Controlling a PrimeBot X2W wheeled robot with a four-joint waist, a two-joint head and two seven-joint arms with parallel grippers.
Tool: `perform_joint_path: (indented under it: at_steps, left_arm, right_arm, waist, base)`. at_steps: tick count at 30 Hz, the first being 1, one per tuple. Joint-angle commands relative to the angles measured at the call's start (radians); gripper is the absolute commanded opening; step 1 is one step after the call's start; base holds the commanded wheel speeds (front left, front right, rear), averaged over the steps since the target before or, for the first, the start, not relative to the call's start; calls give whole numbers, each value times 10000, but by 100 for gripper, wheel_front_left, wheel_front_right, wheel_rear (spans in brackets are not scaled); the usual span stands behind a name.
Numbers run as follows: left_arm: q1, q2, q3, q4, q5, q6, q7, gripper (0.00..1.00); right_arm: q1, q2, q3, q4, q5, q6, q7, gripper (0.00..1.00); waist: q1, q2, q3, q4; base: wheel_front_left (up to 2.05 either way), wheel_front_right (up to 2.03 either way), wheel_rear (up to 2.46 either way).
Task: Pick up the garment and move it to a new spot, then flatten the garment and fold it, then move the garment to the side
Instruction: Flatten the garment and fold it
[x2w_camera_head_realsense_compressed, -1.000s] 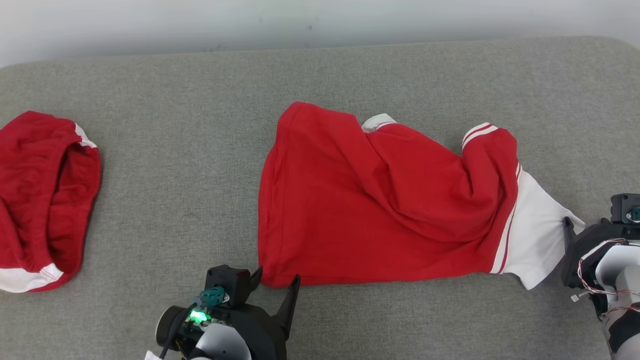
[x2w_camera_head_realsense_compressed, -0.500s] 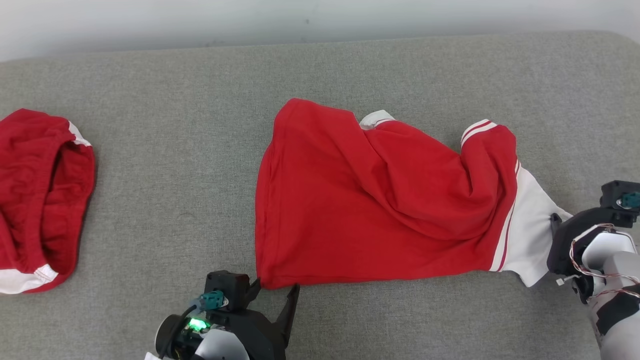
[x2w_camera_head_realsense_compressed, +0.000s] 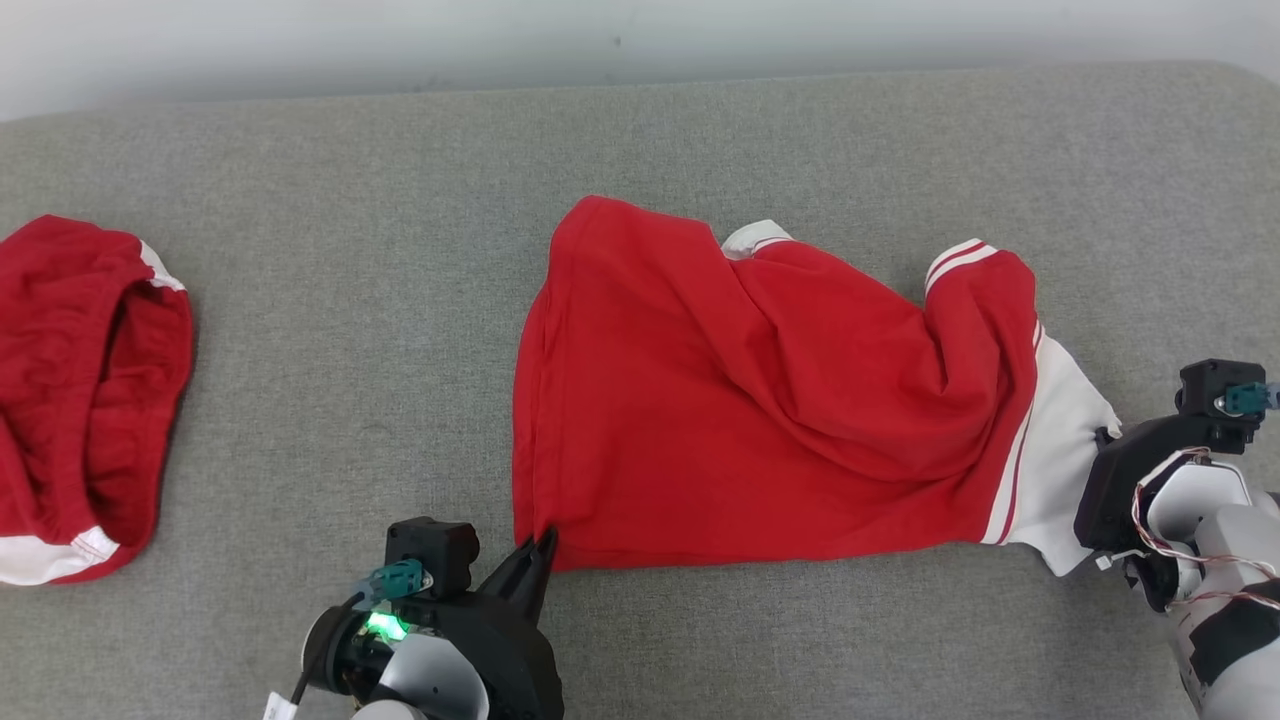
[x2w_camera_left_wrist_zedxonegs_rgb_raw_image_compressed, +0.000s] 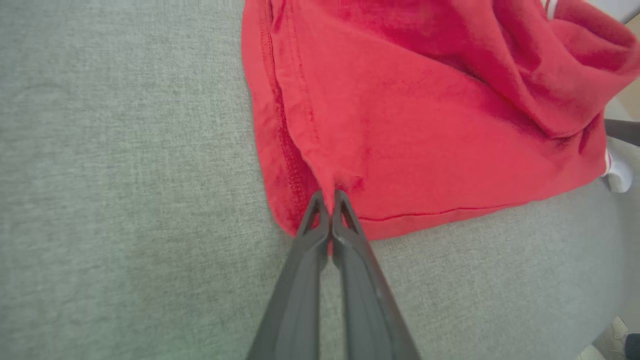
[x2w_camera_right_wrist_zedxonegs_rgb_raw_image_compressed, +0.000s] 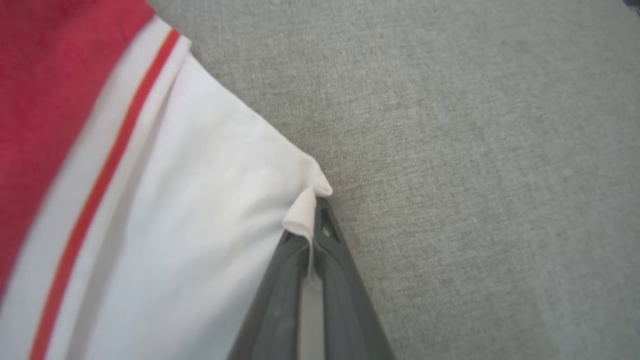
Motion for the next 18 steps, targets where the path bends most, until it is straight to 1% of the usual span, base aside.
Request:
perform_joint_path:
  at_steps: [1, 5, 9, 13, 18]
  left_arm:
    - [-76, -10, 16, 6, -53, -44, -86, 0]
    - [-79, -115, 171, -164, -510, -124, -351, 0]
    - [-152, -275, 687, -484, -1849, -214, -480, 0]
    - [-674, -347, 1234, -912, -3162, -266, -185, 0]
    - [-1935, -278, 2057, -1155, -4420, -251, 396, 0]
  right_arm:
    - [598, 695, 312, 237, 81, 251, 211, 0]
    - [568, 450, 568, -464, 805, 234, -159, 0]
    - [426, 227, 380, -1494, 2087, 162, -463, 0]
    - [95, 104, 288, -2885, 3350, 153, -512, 0]
    - [-577, -55, 213, -4298, 4147, 153, -381, 0]
  waist:
    - [0, 0, -26, -7]
    - [0, 0, -148, -24]
    - [0, 0, -290, -56]
    - [0, 0, -371, -152]
    - [0, 0, -314, -373]
  base:
    - [0, 0, 0]
    - [0, 0, 0]
    - [0, 0, 0]
    - [0, 0, 0]
    - [0, 0, 0]
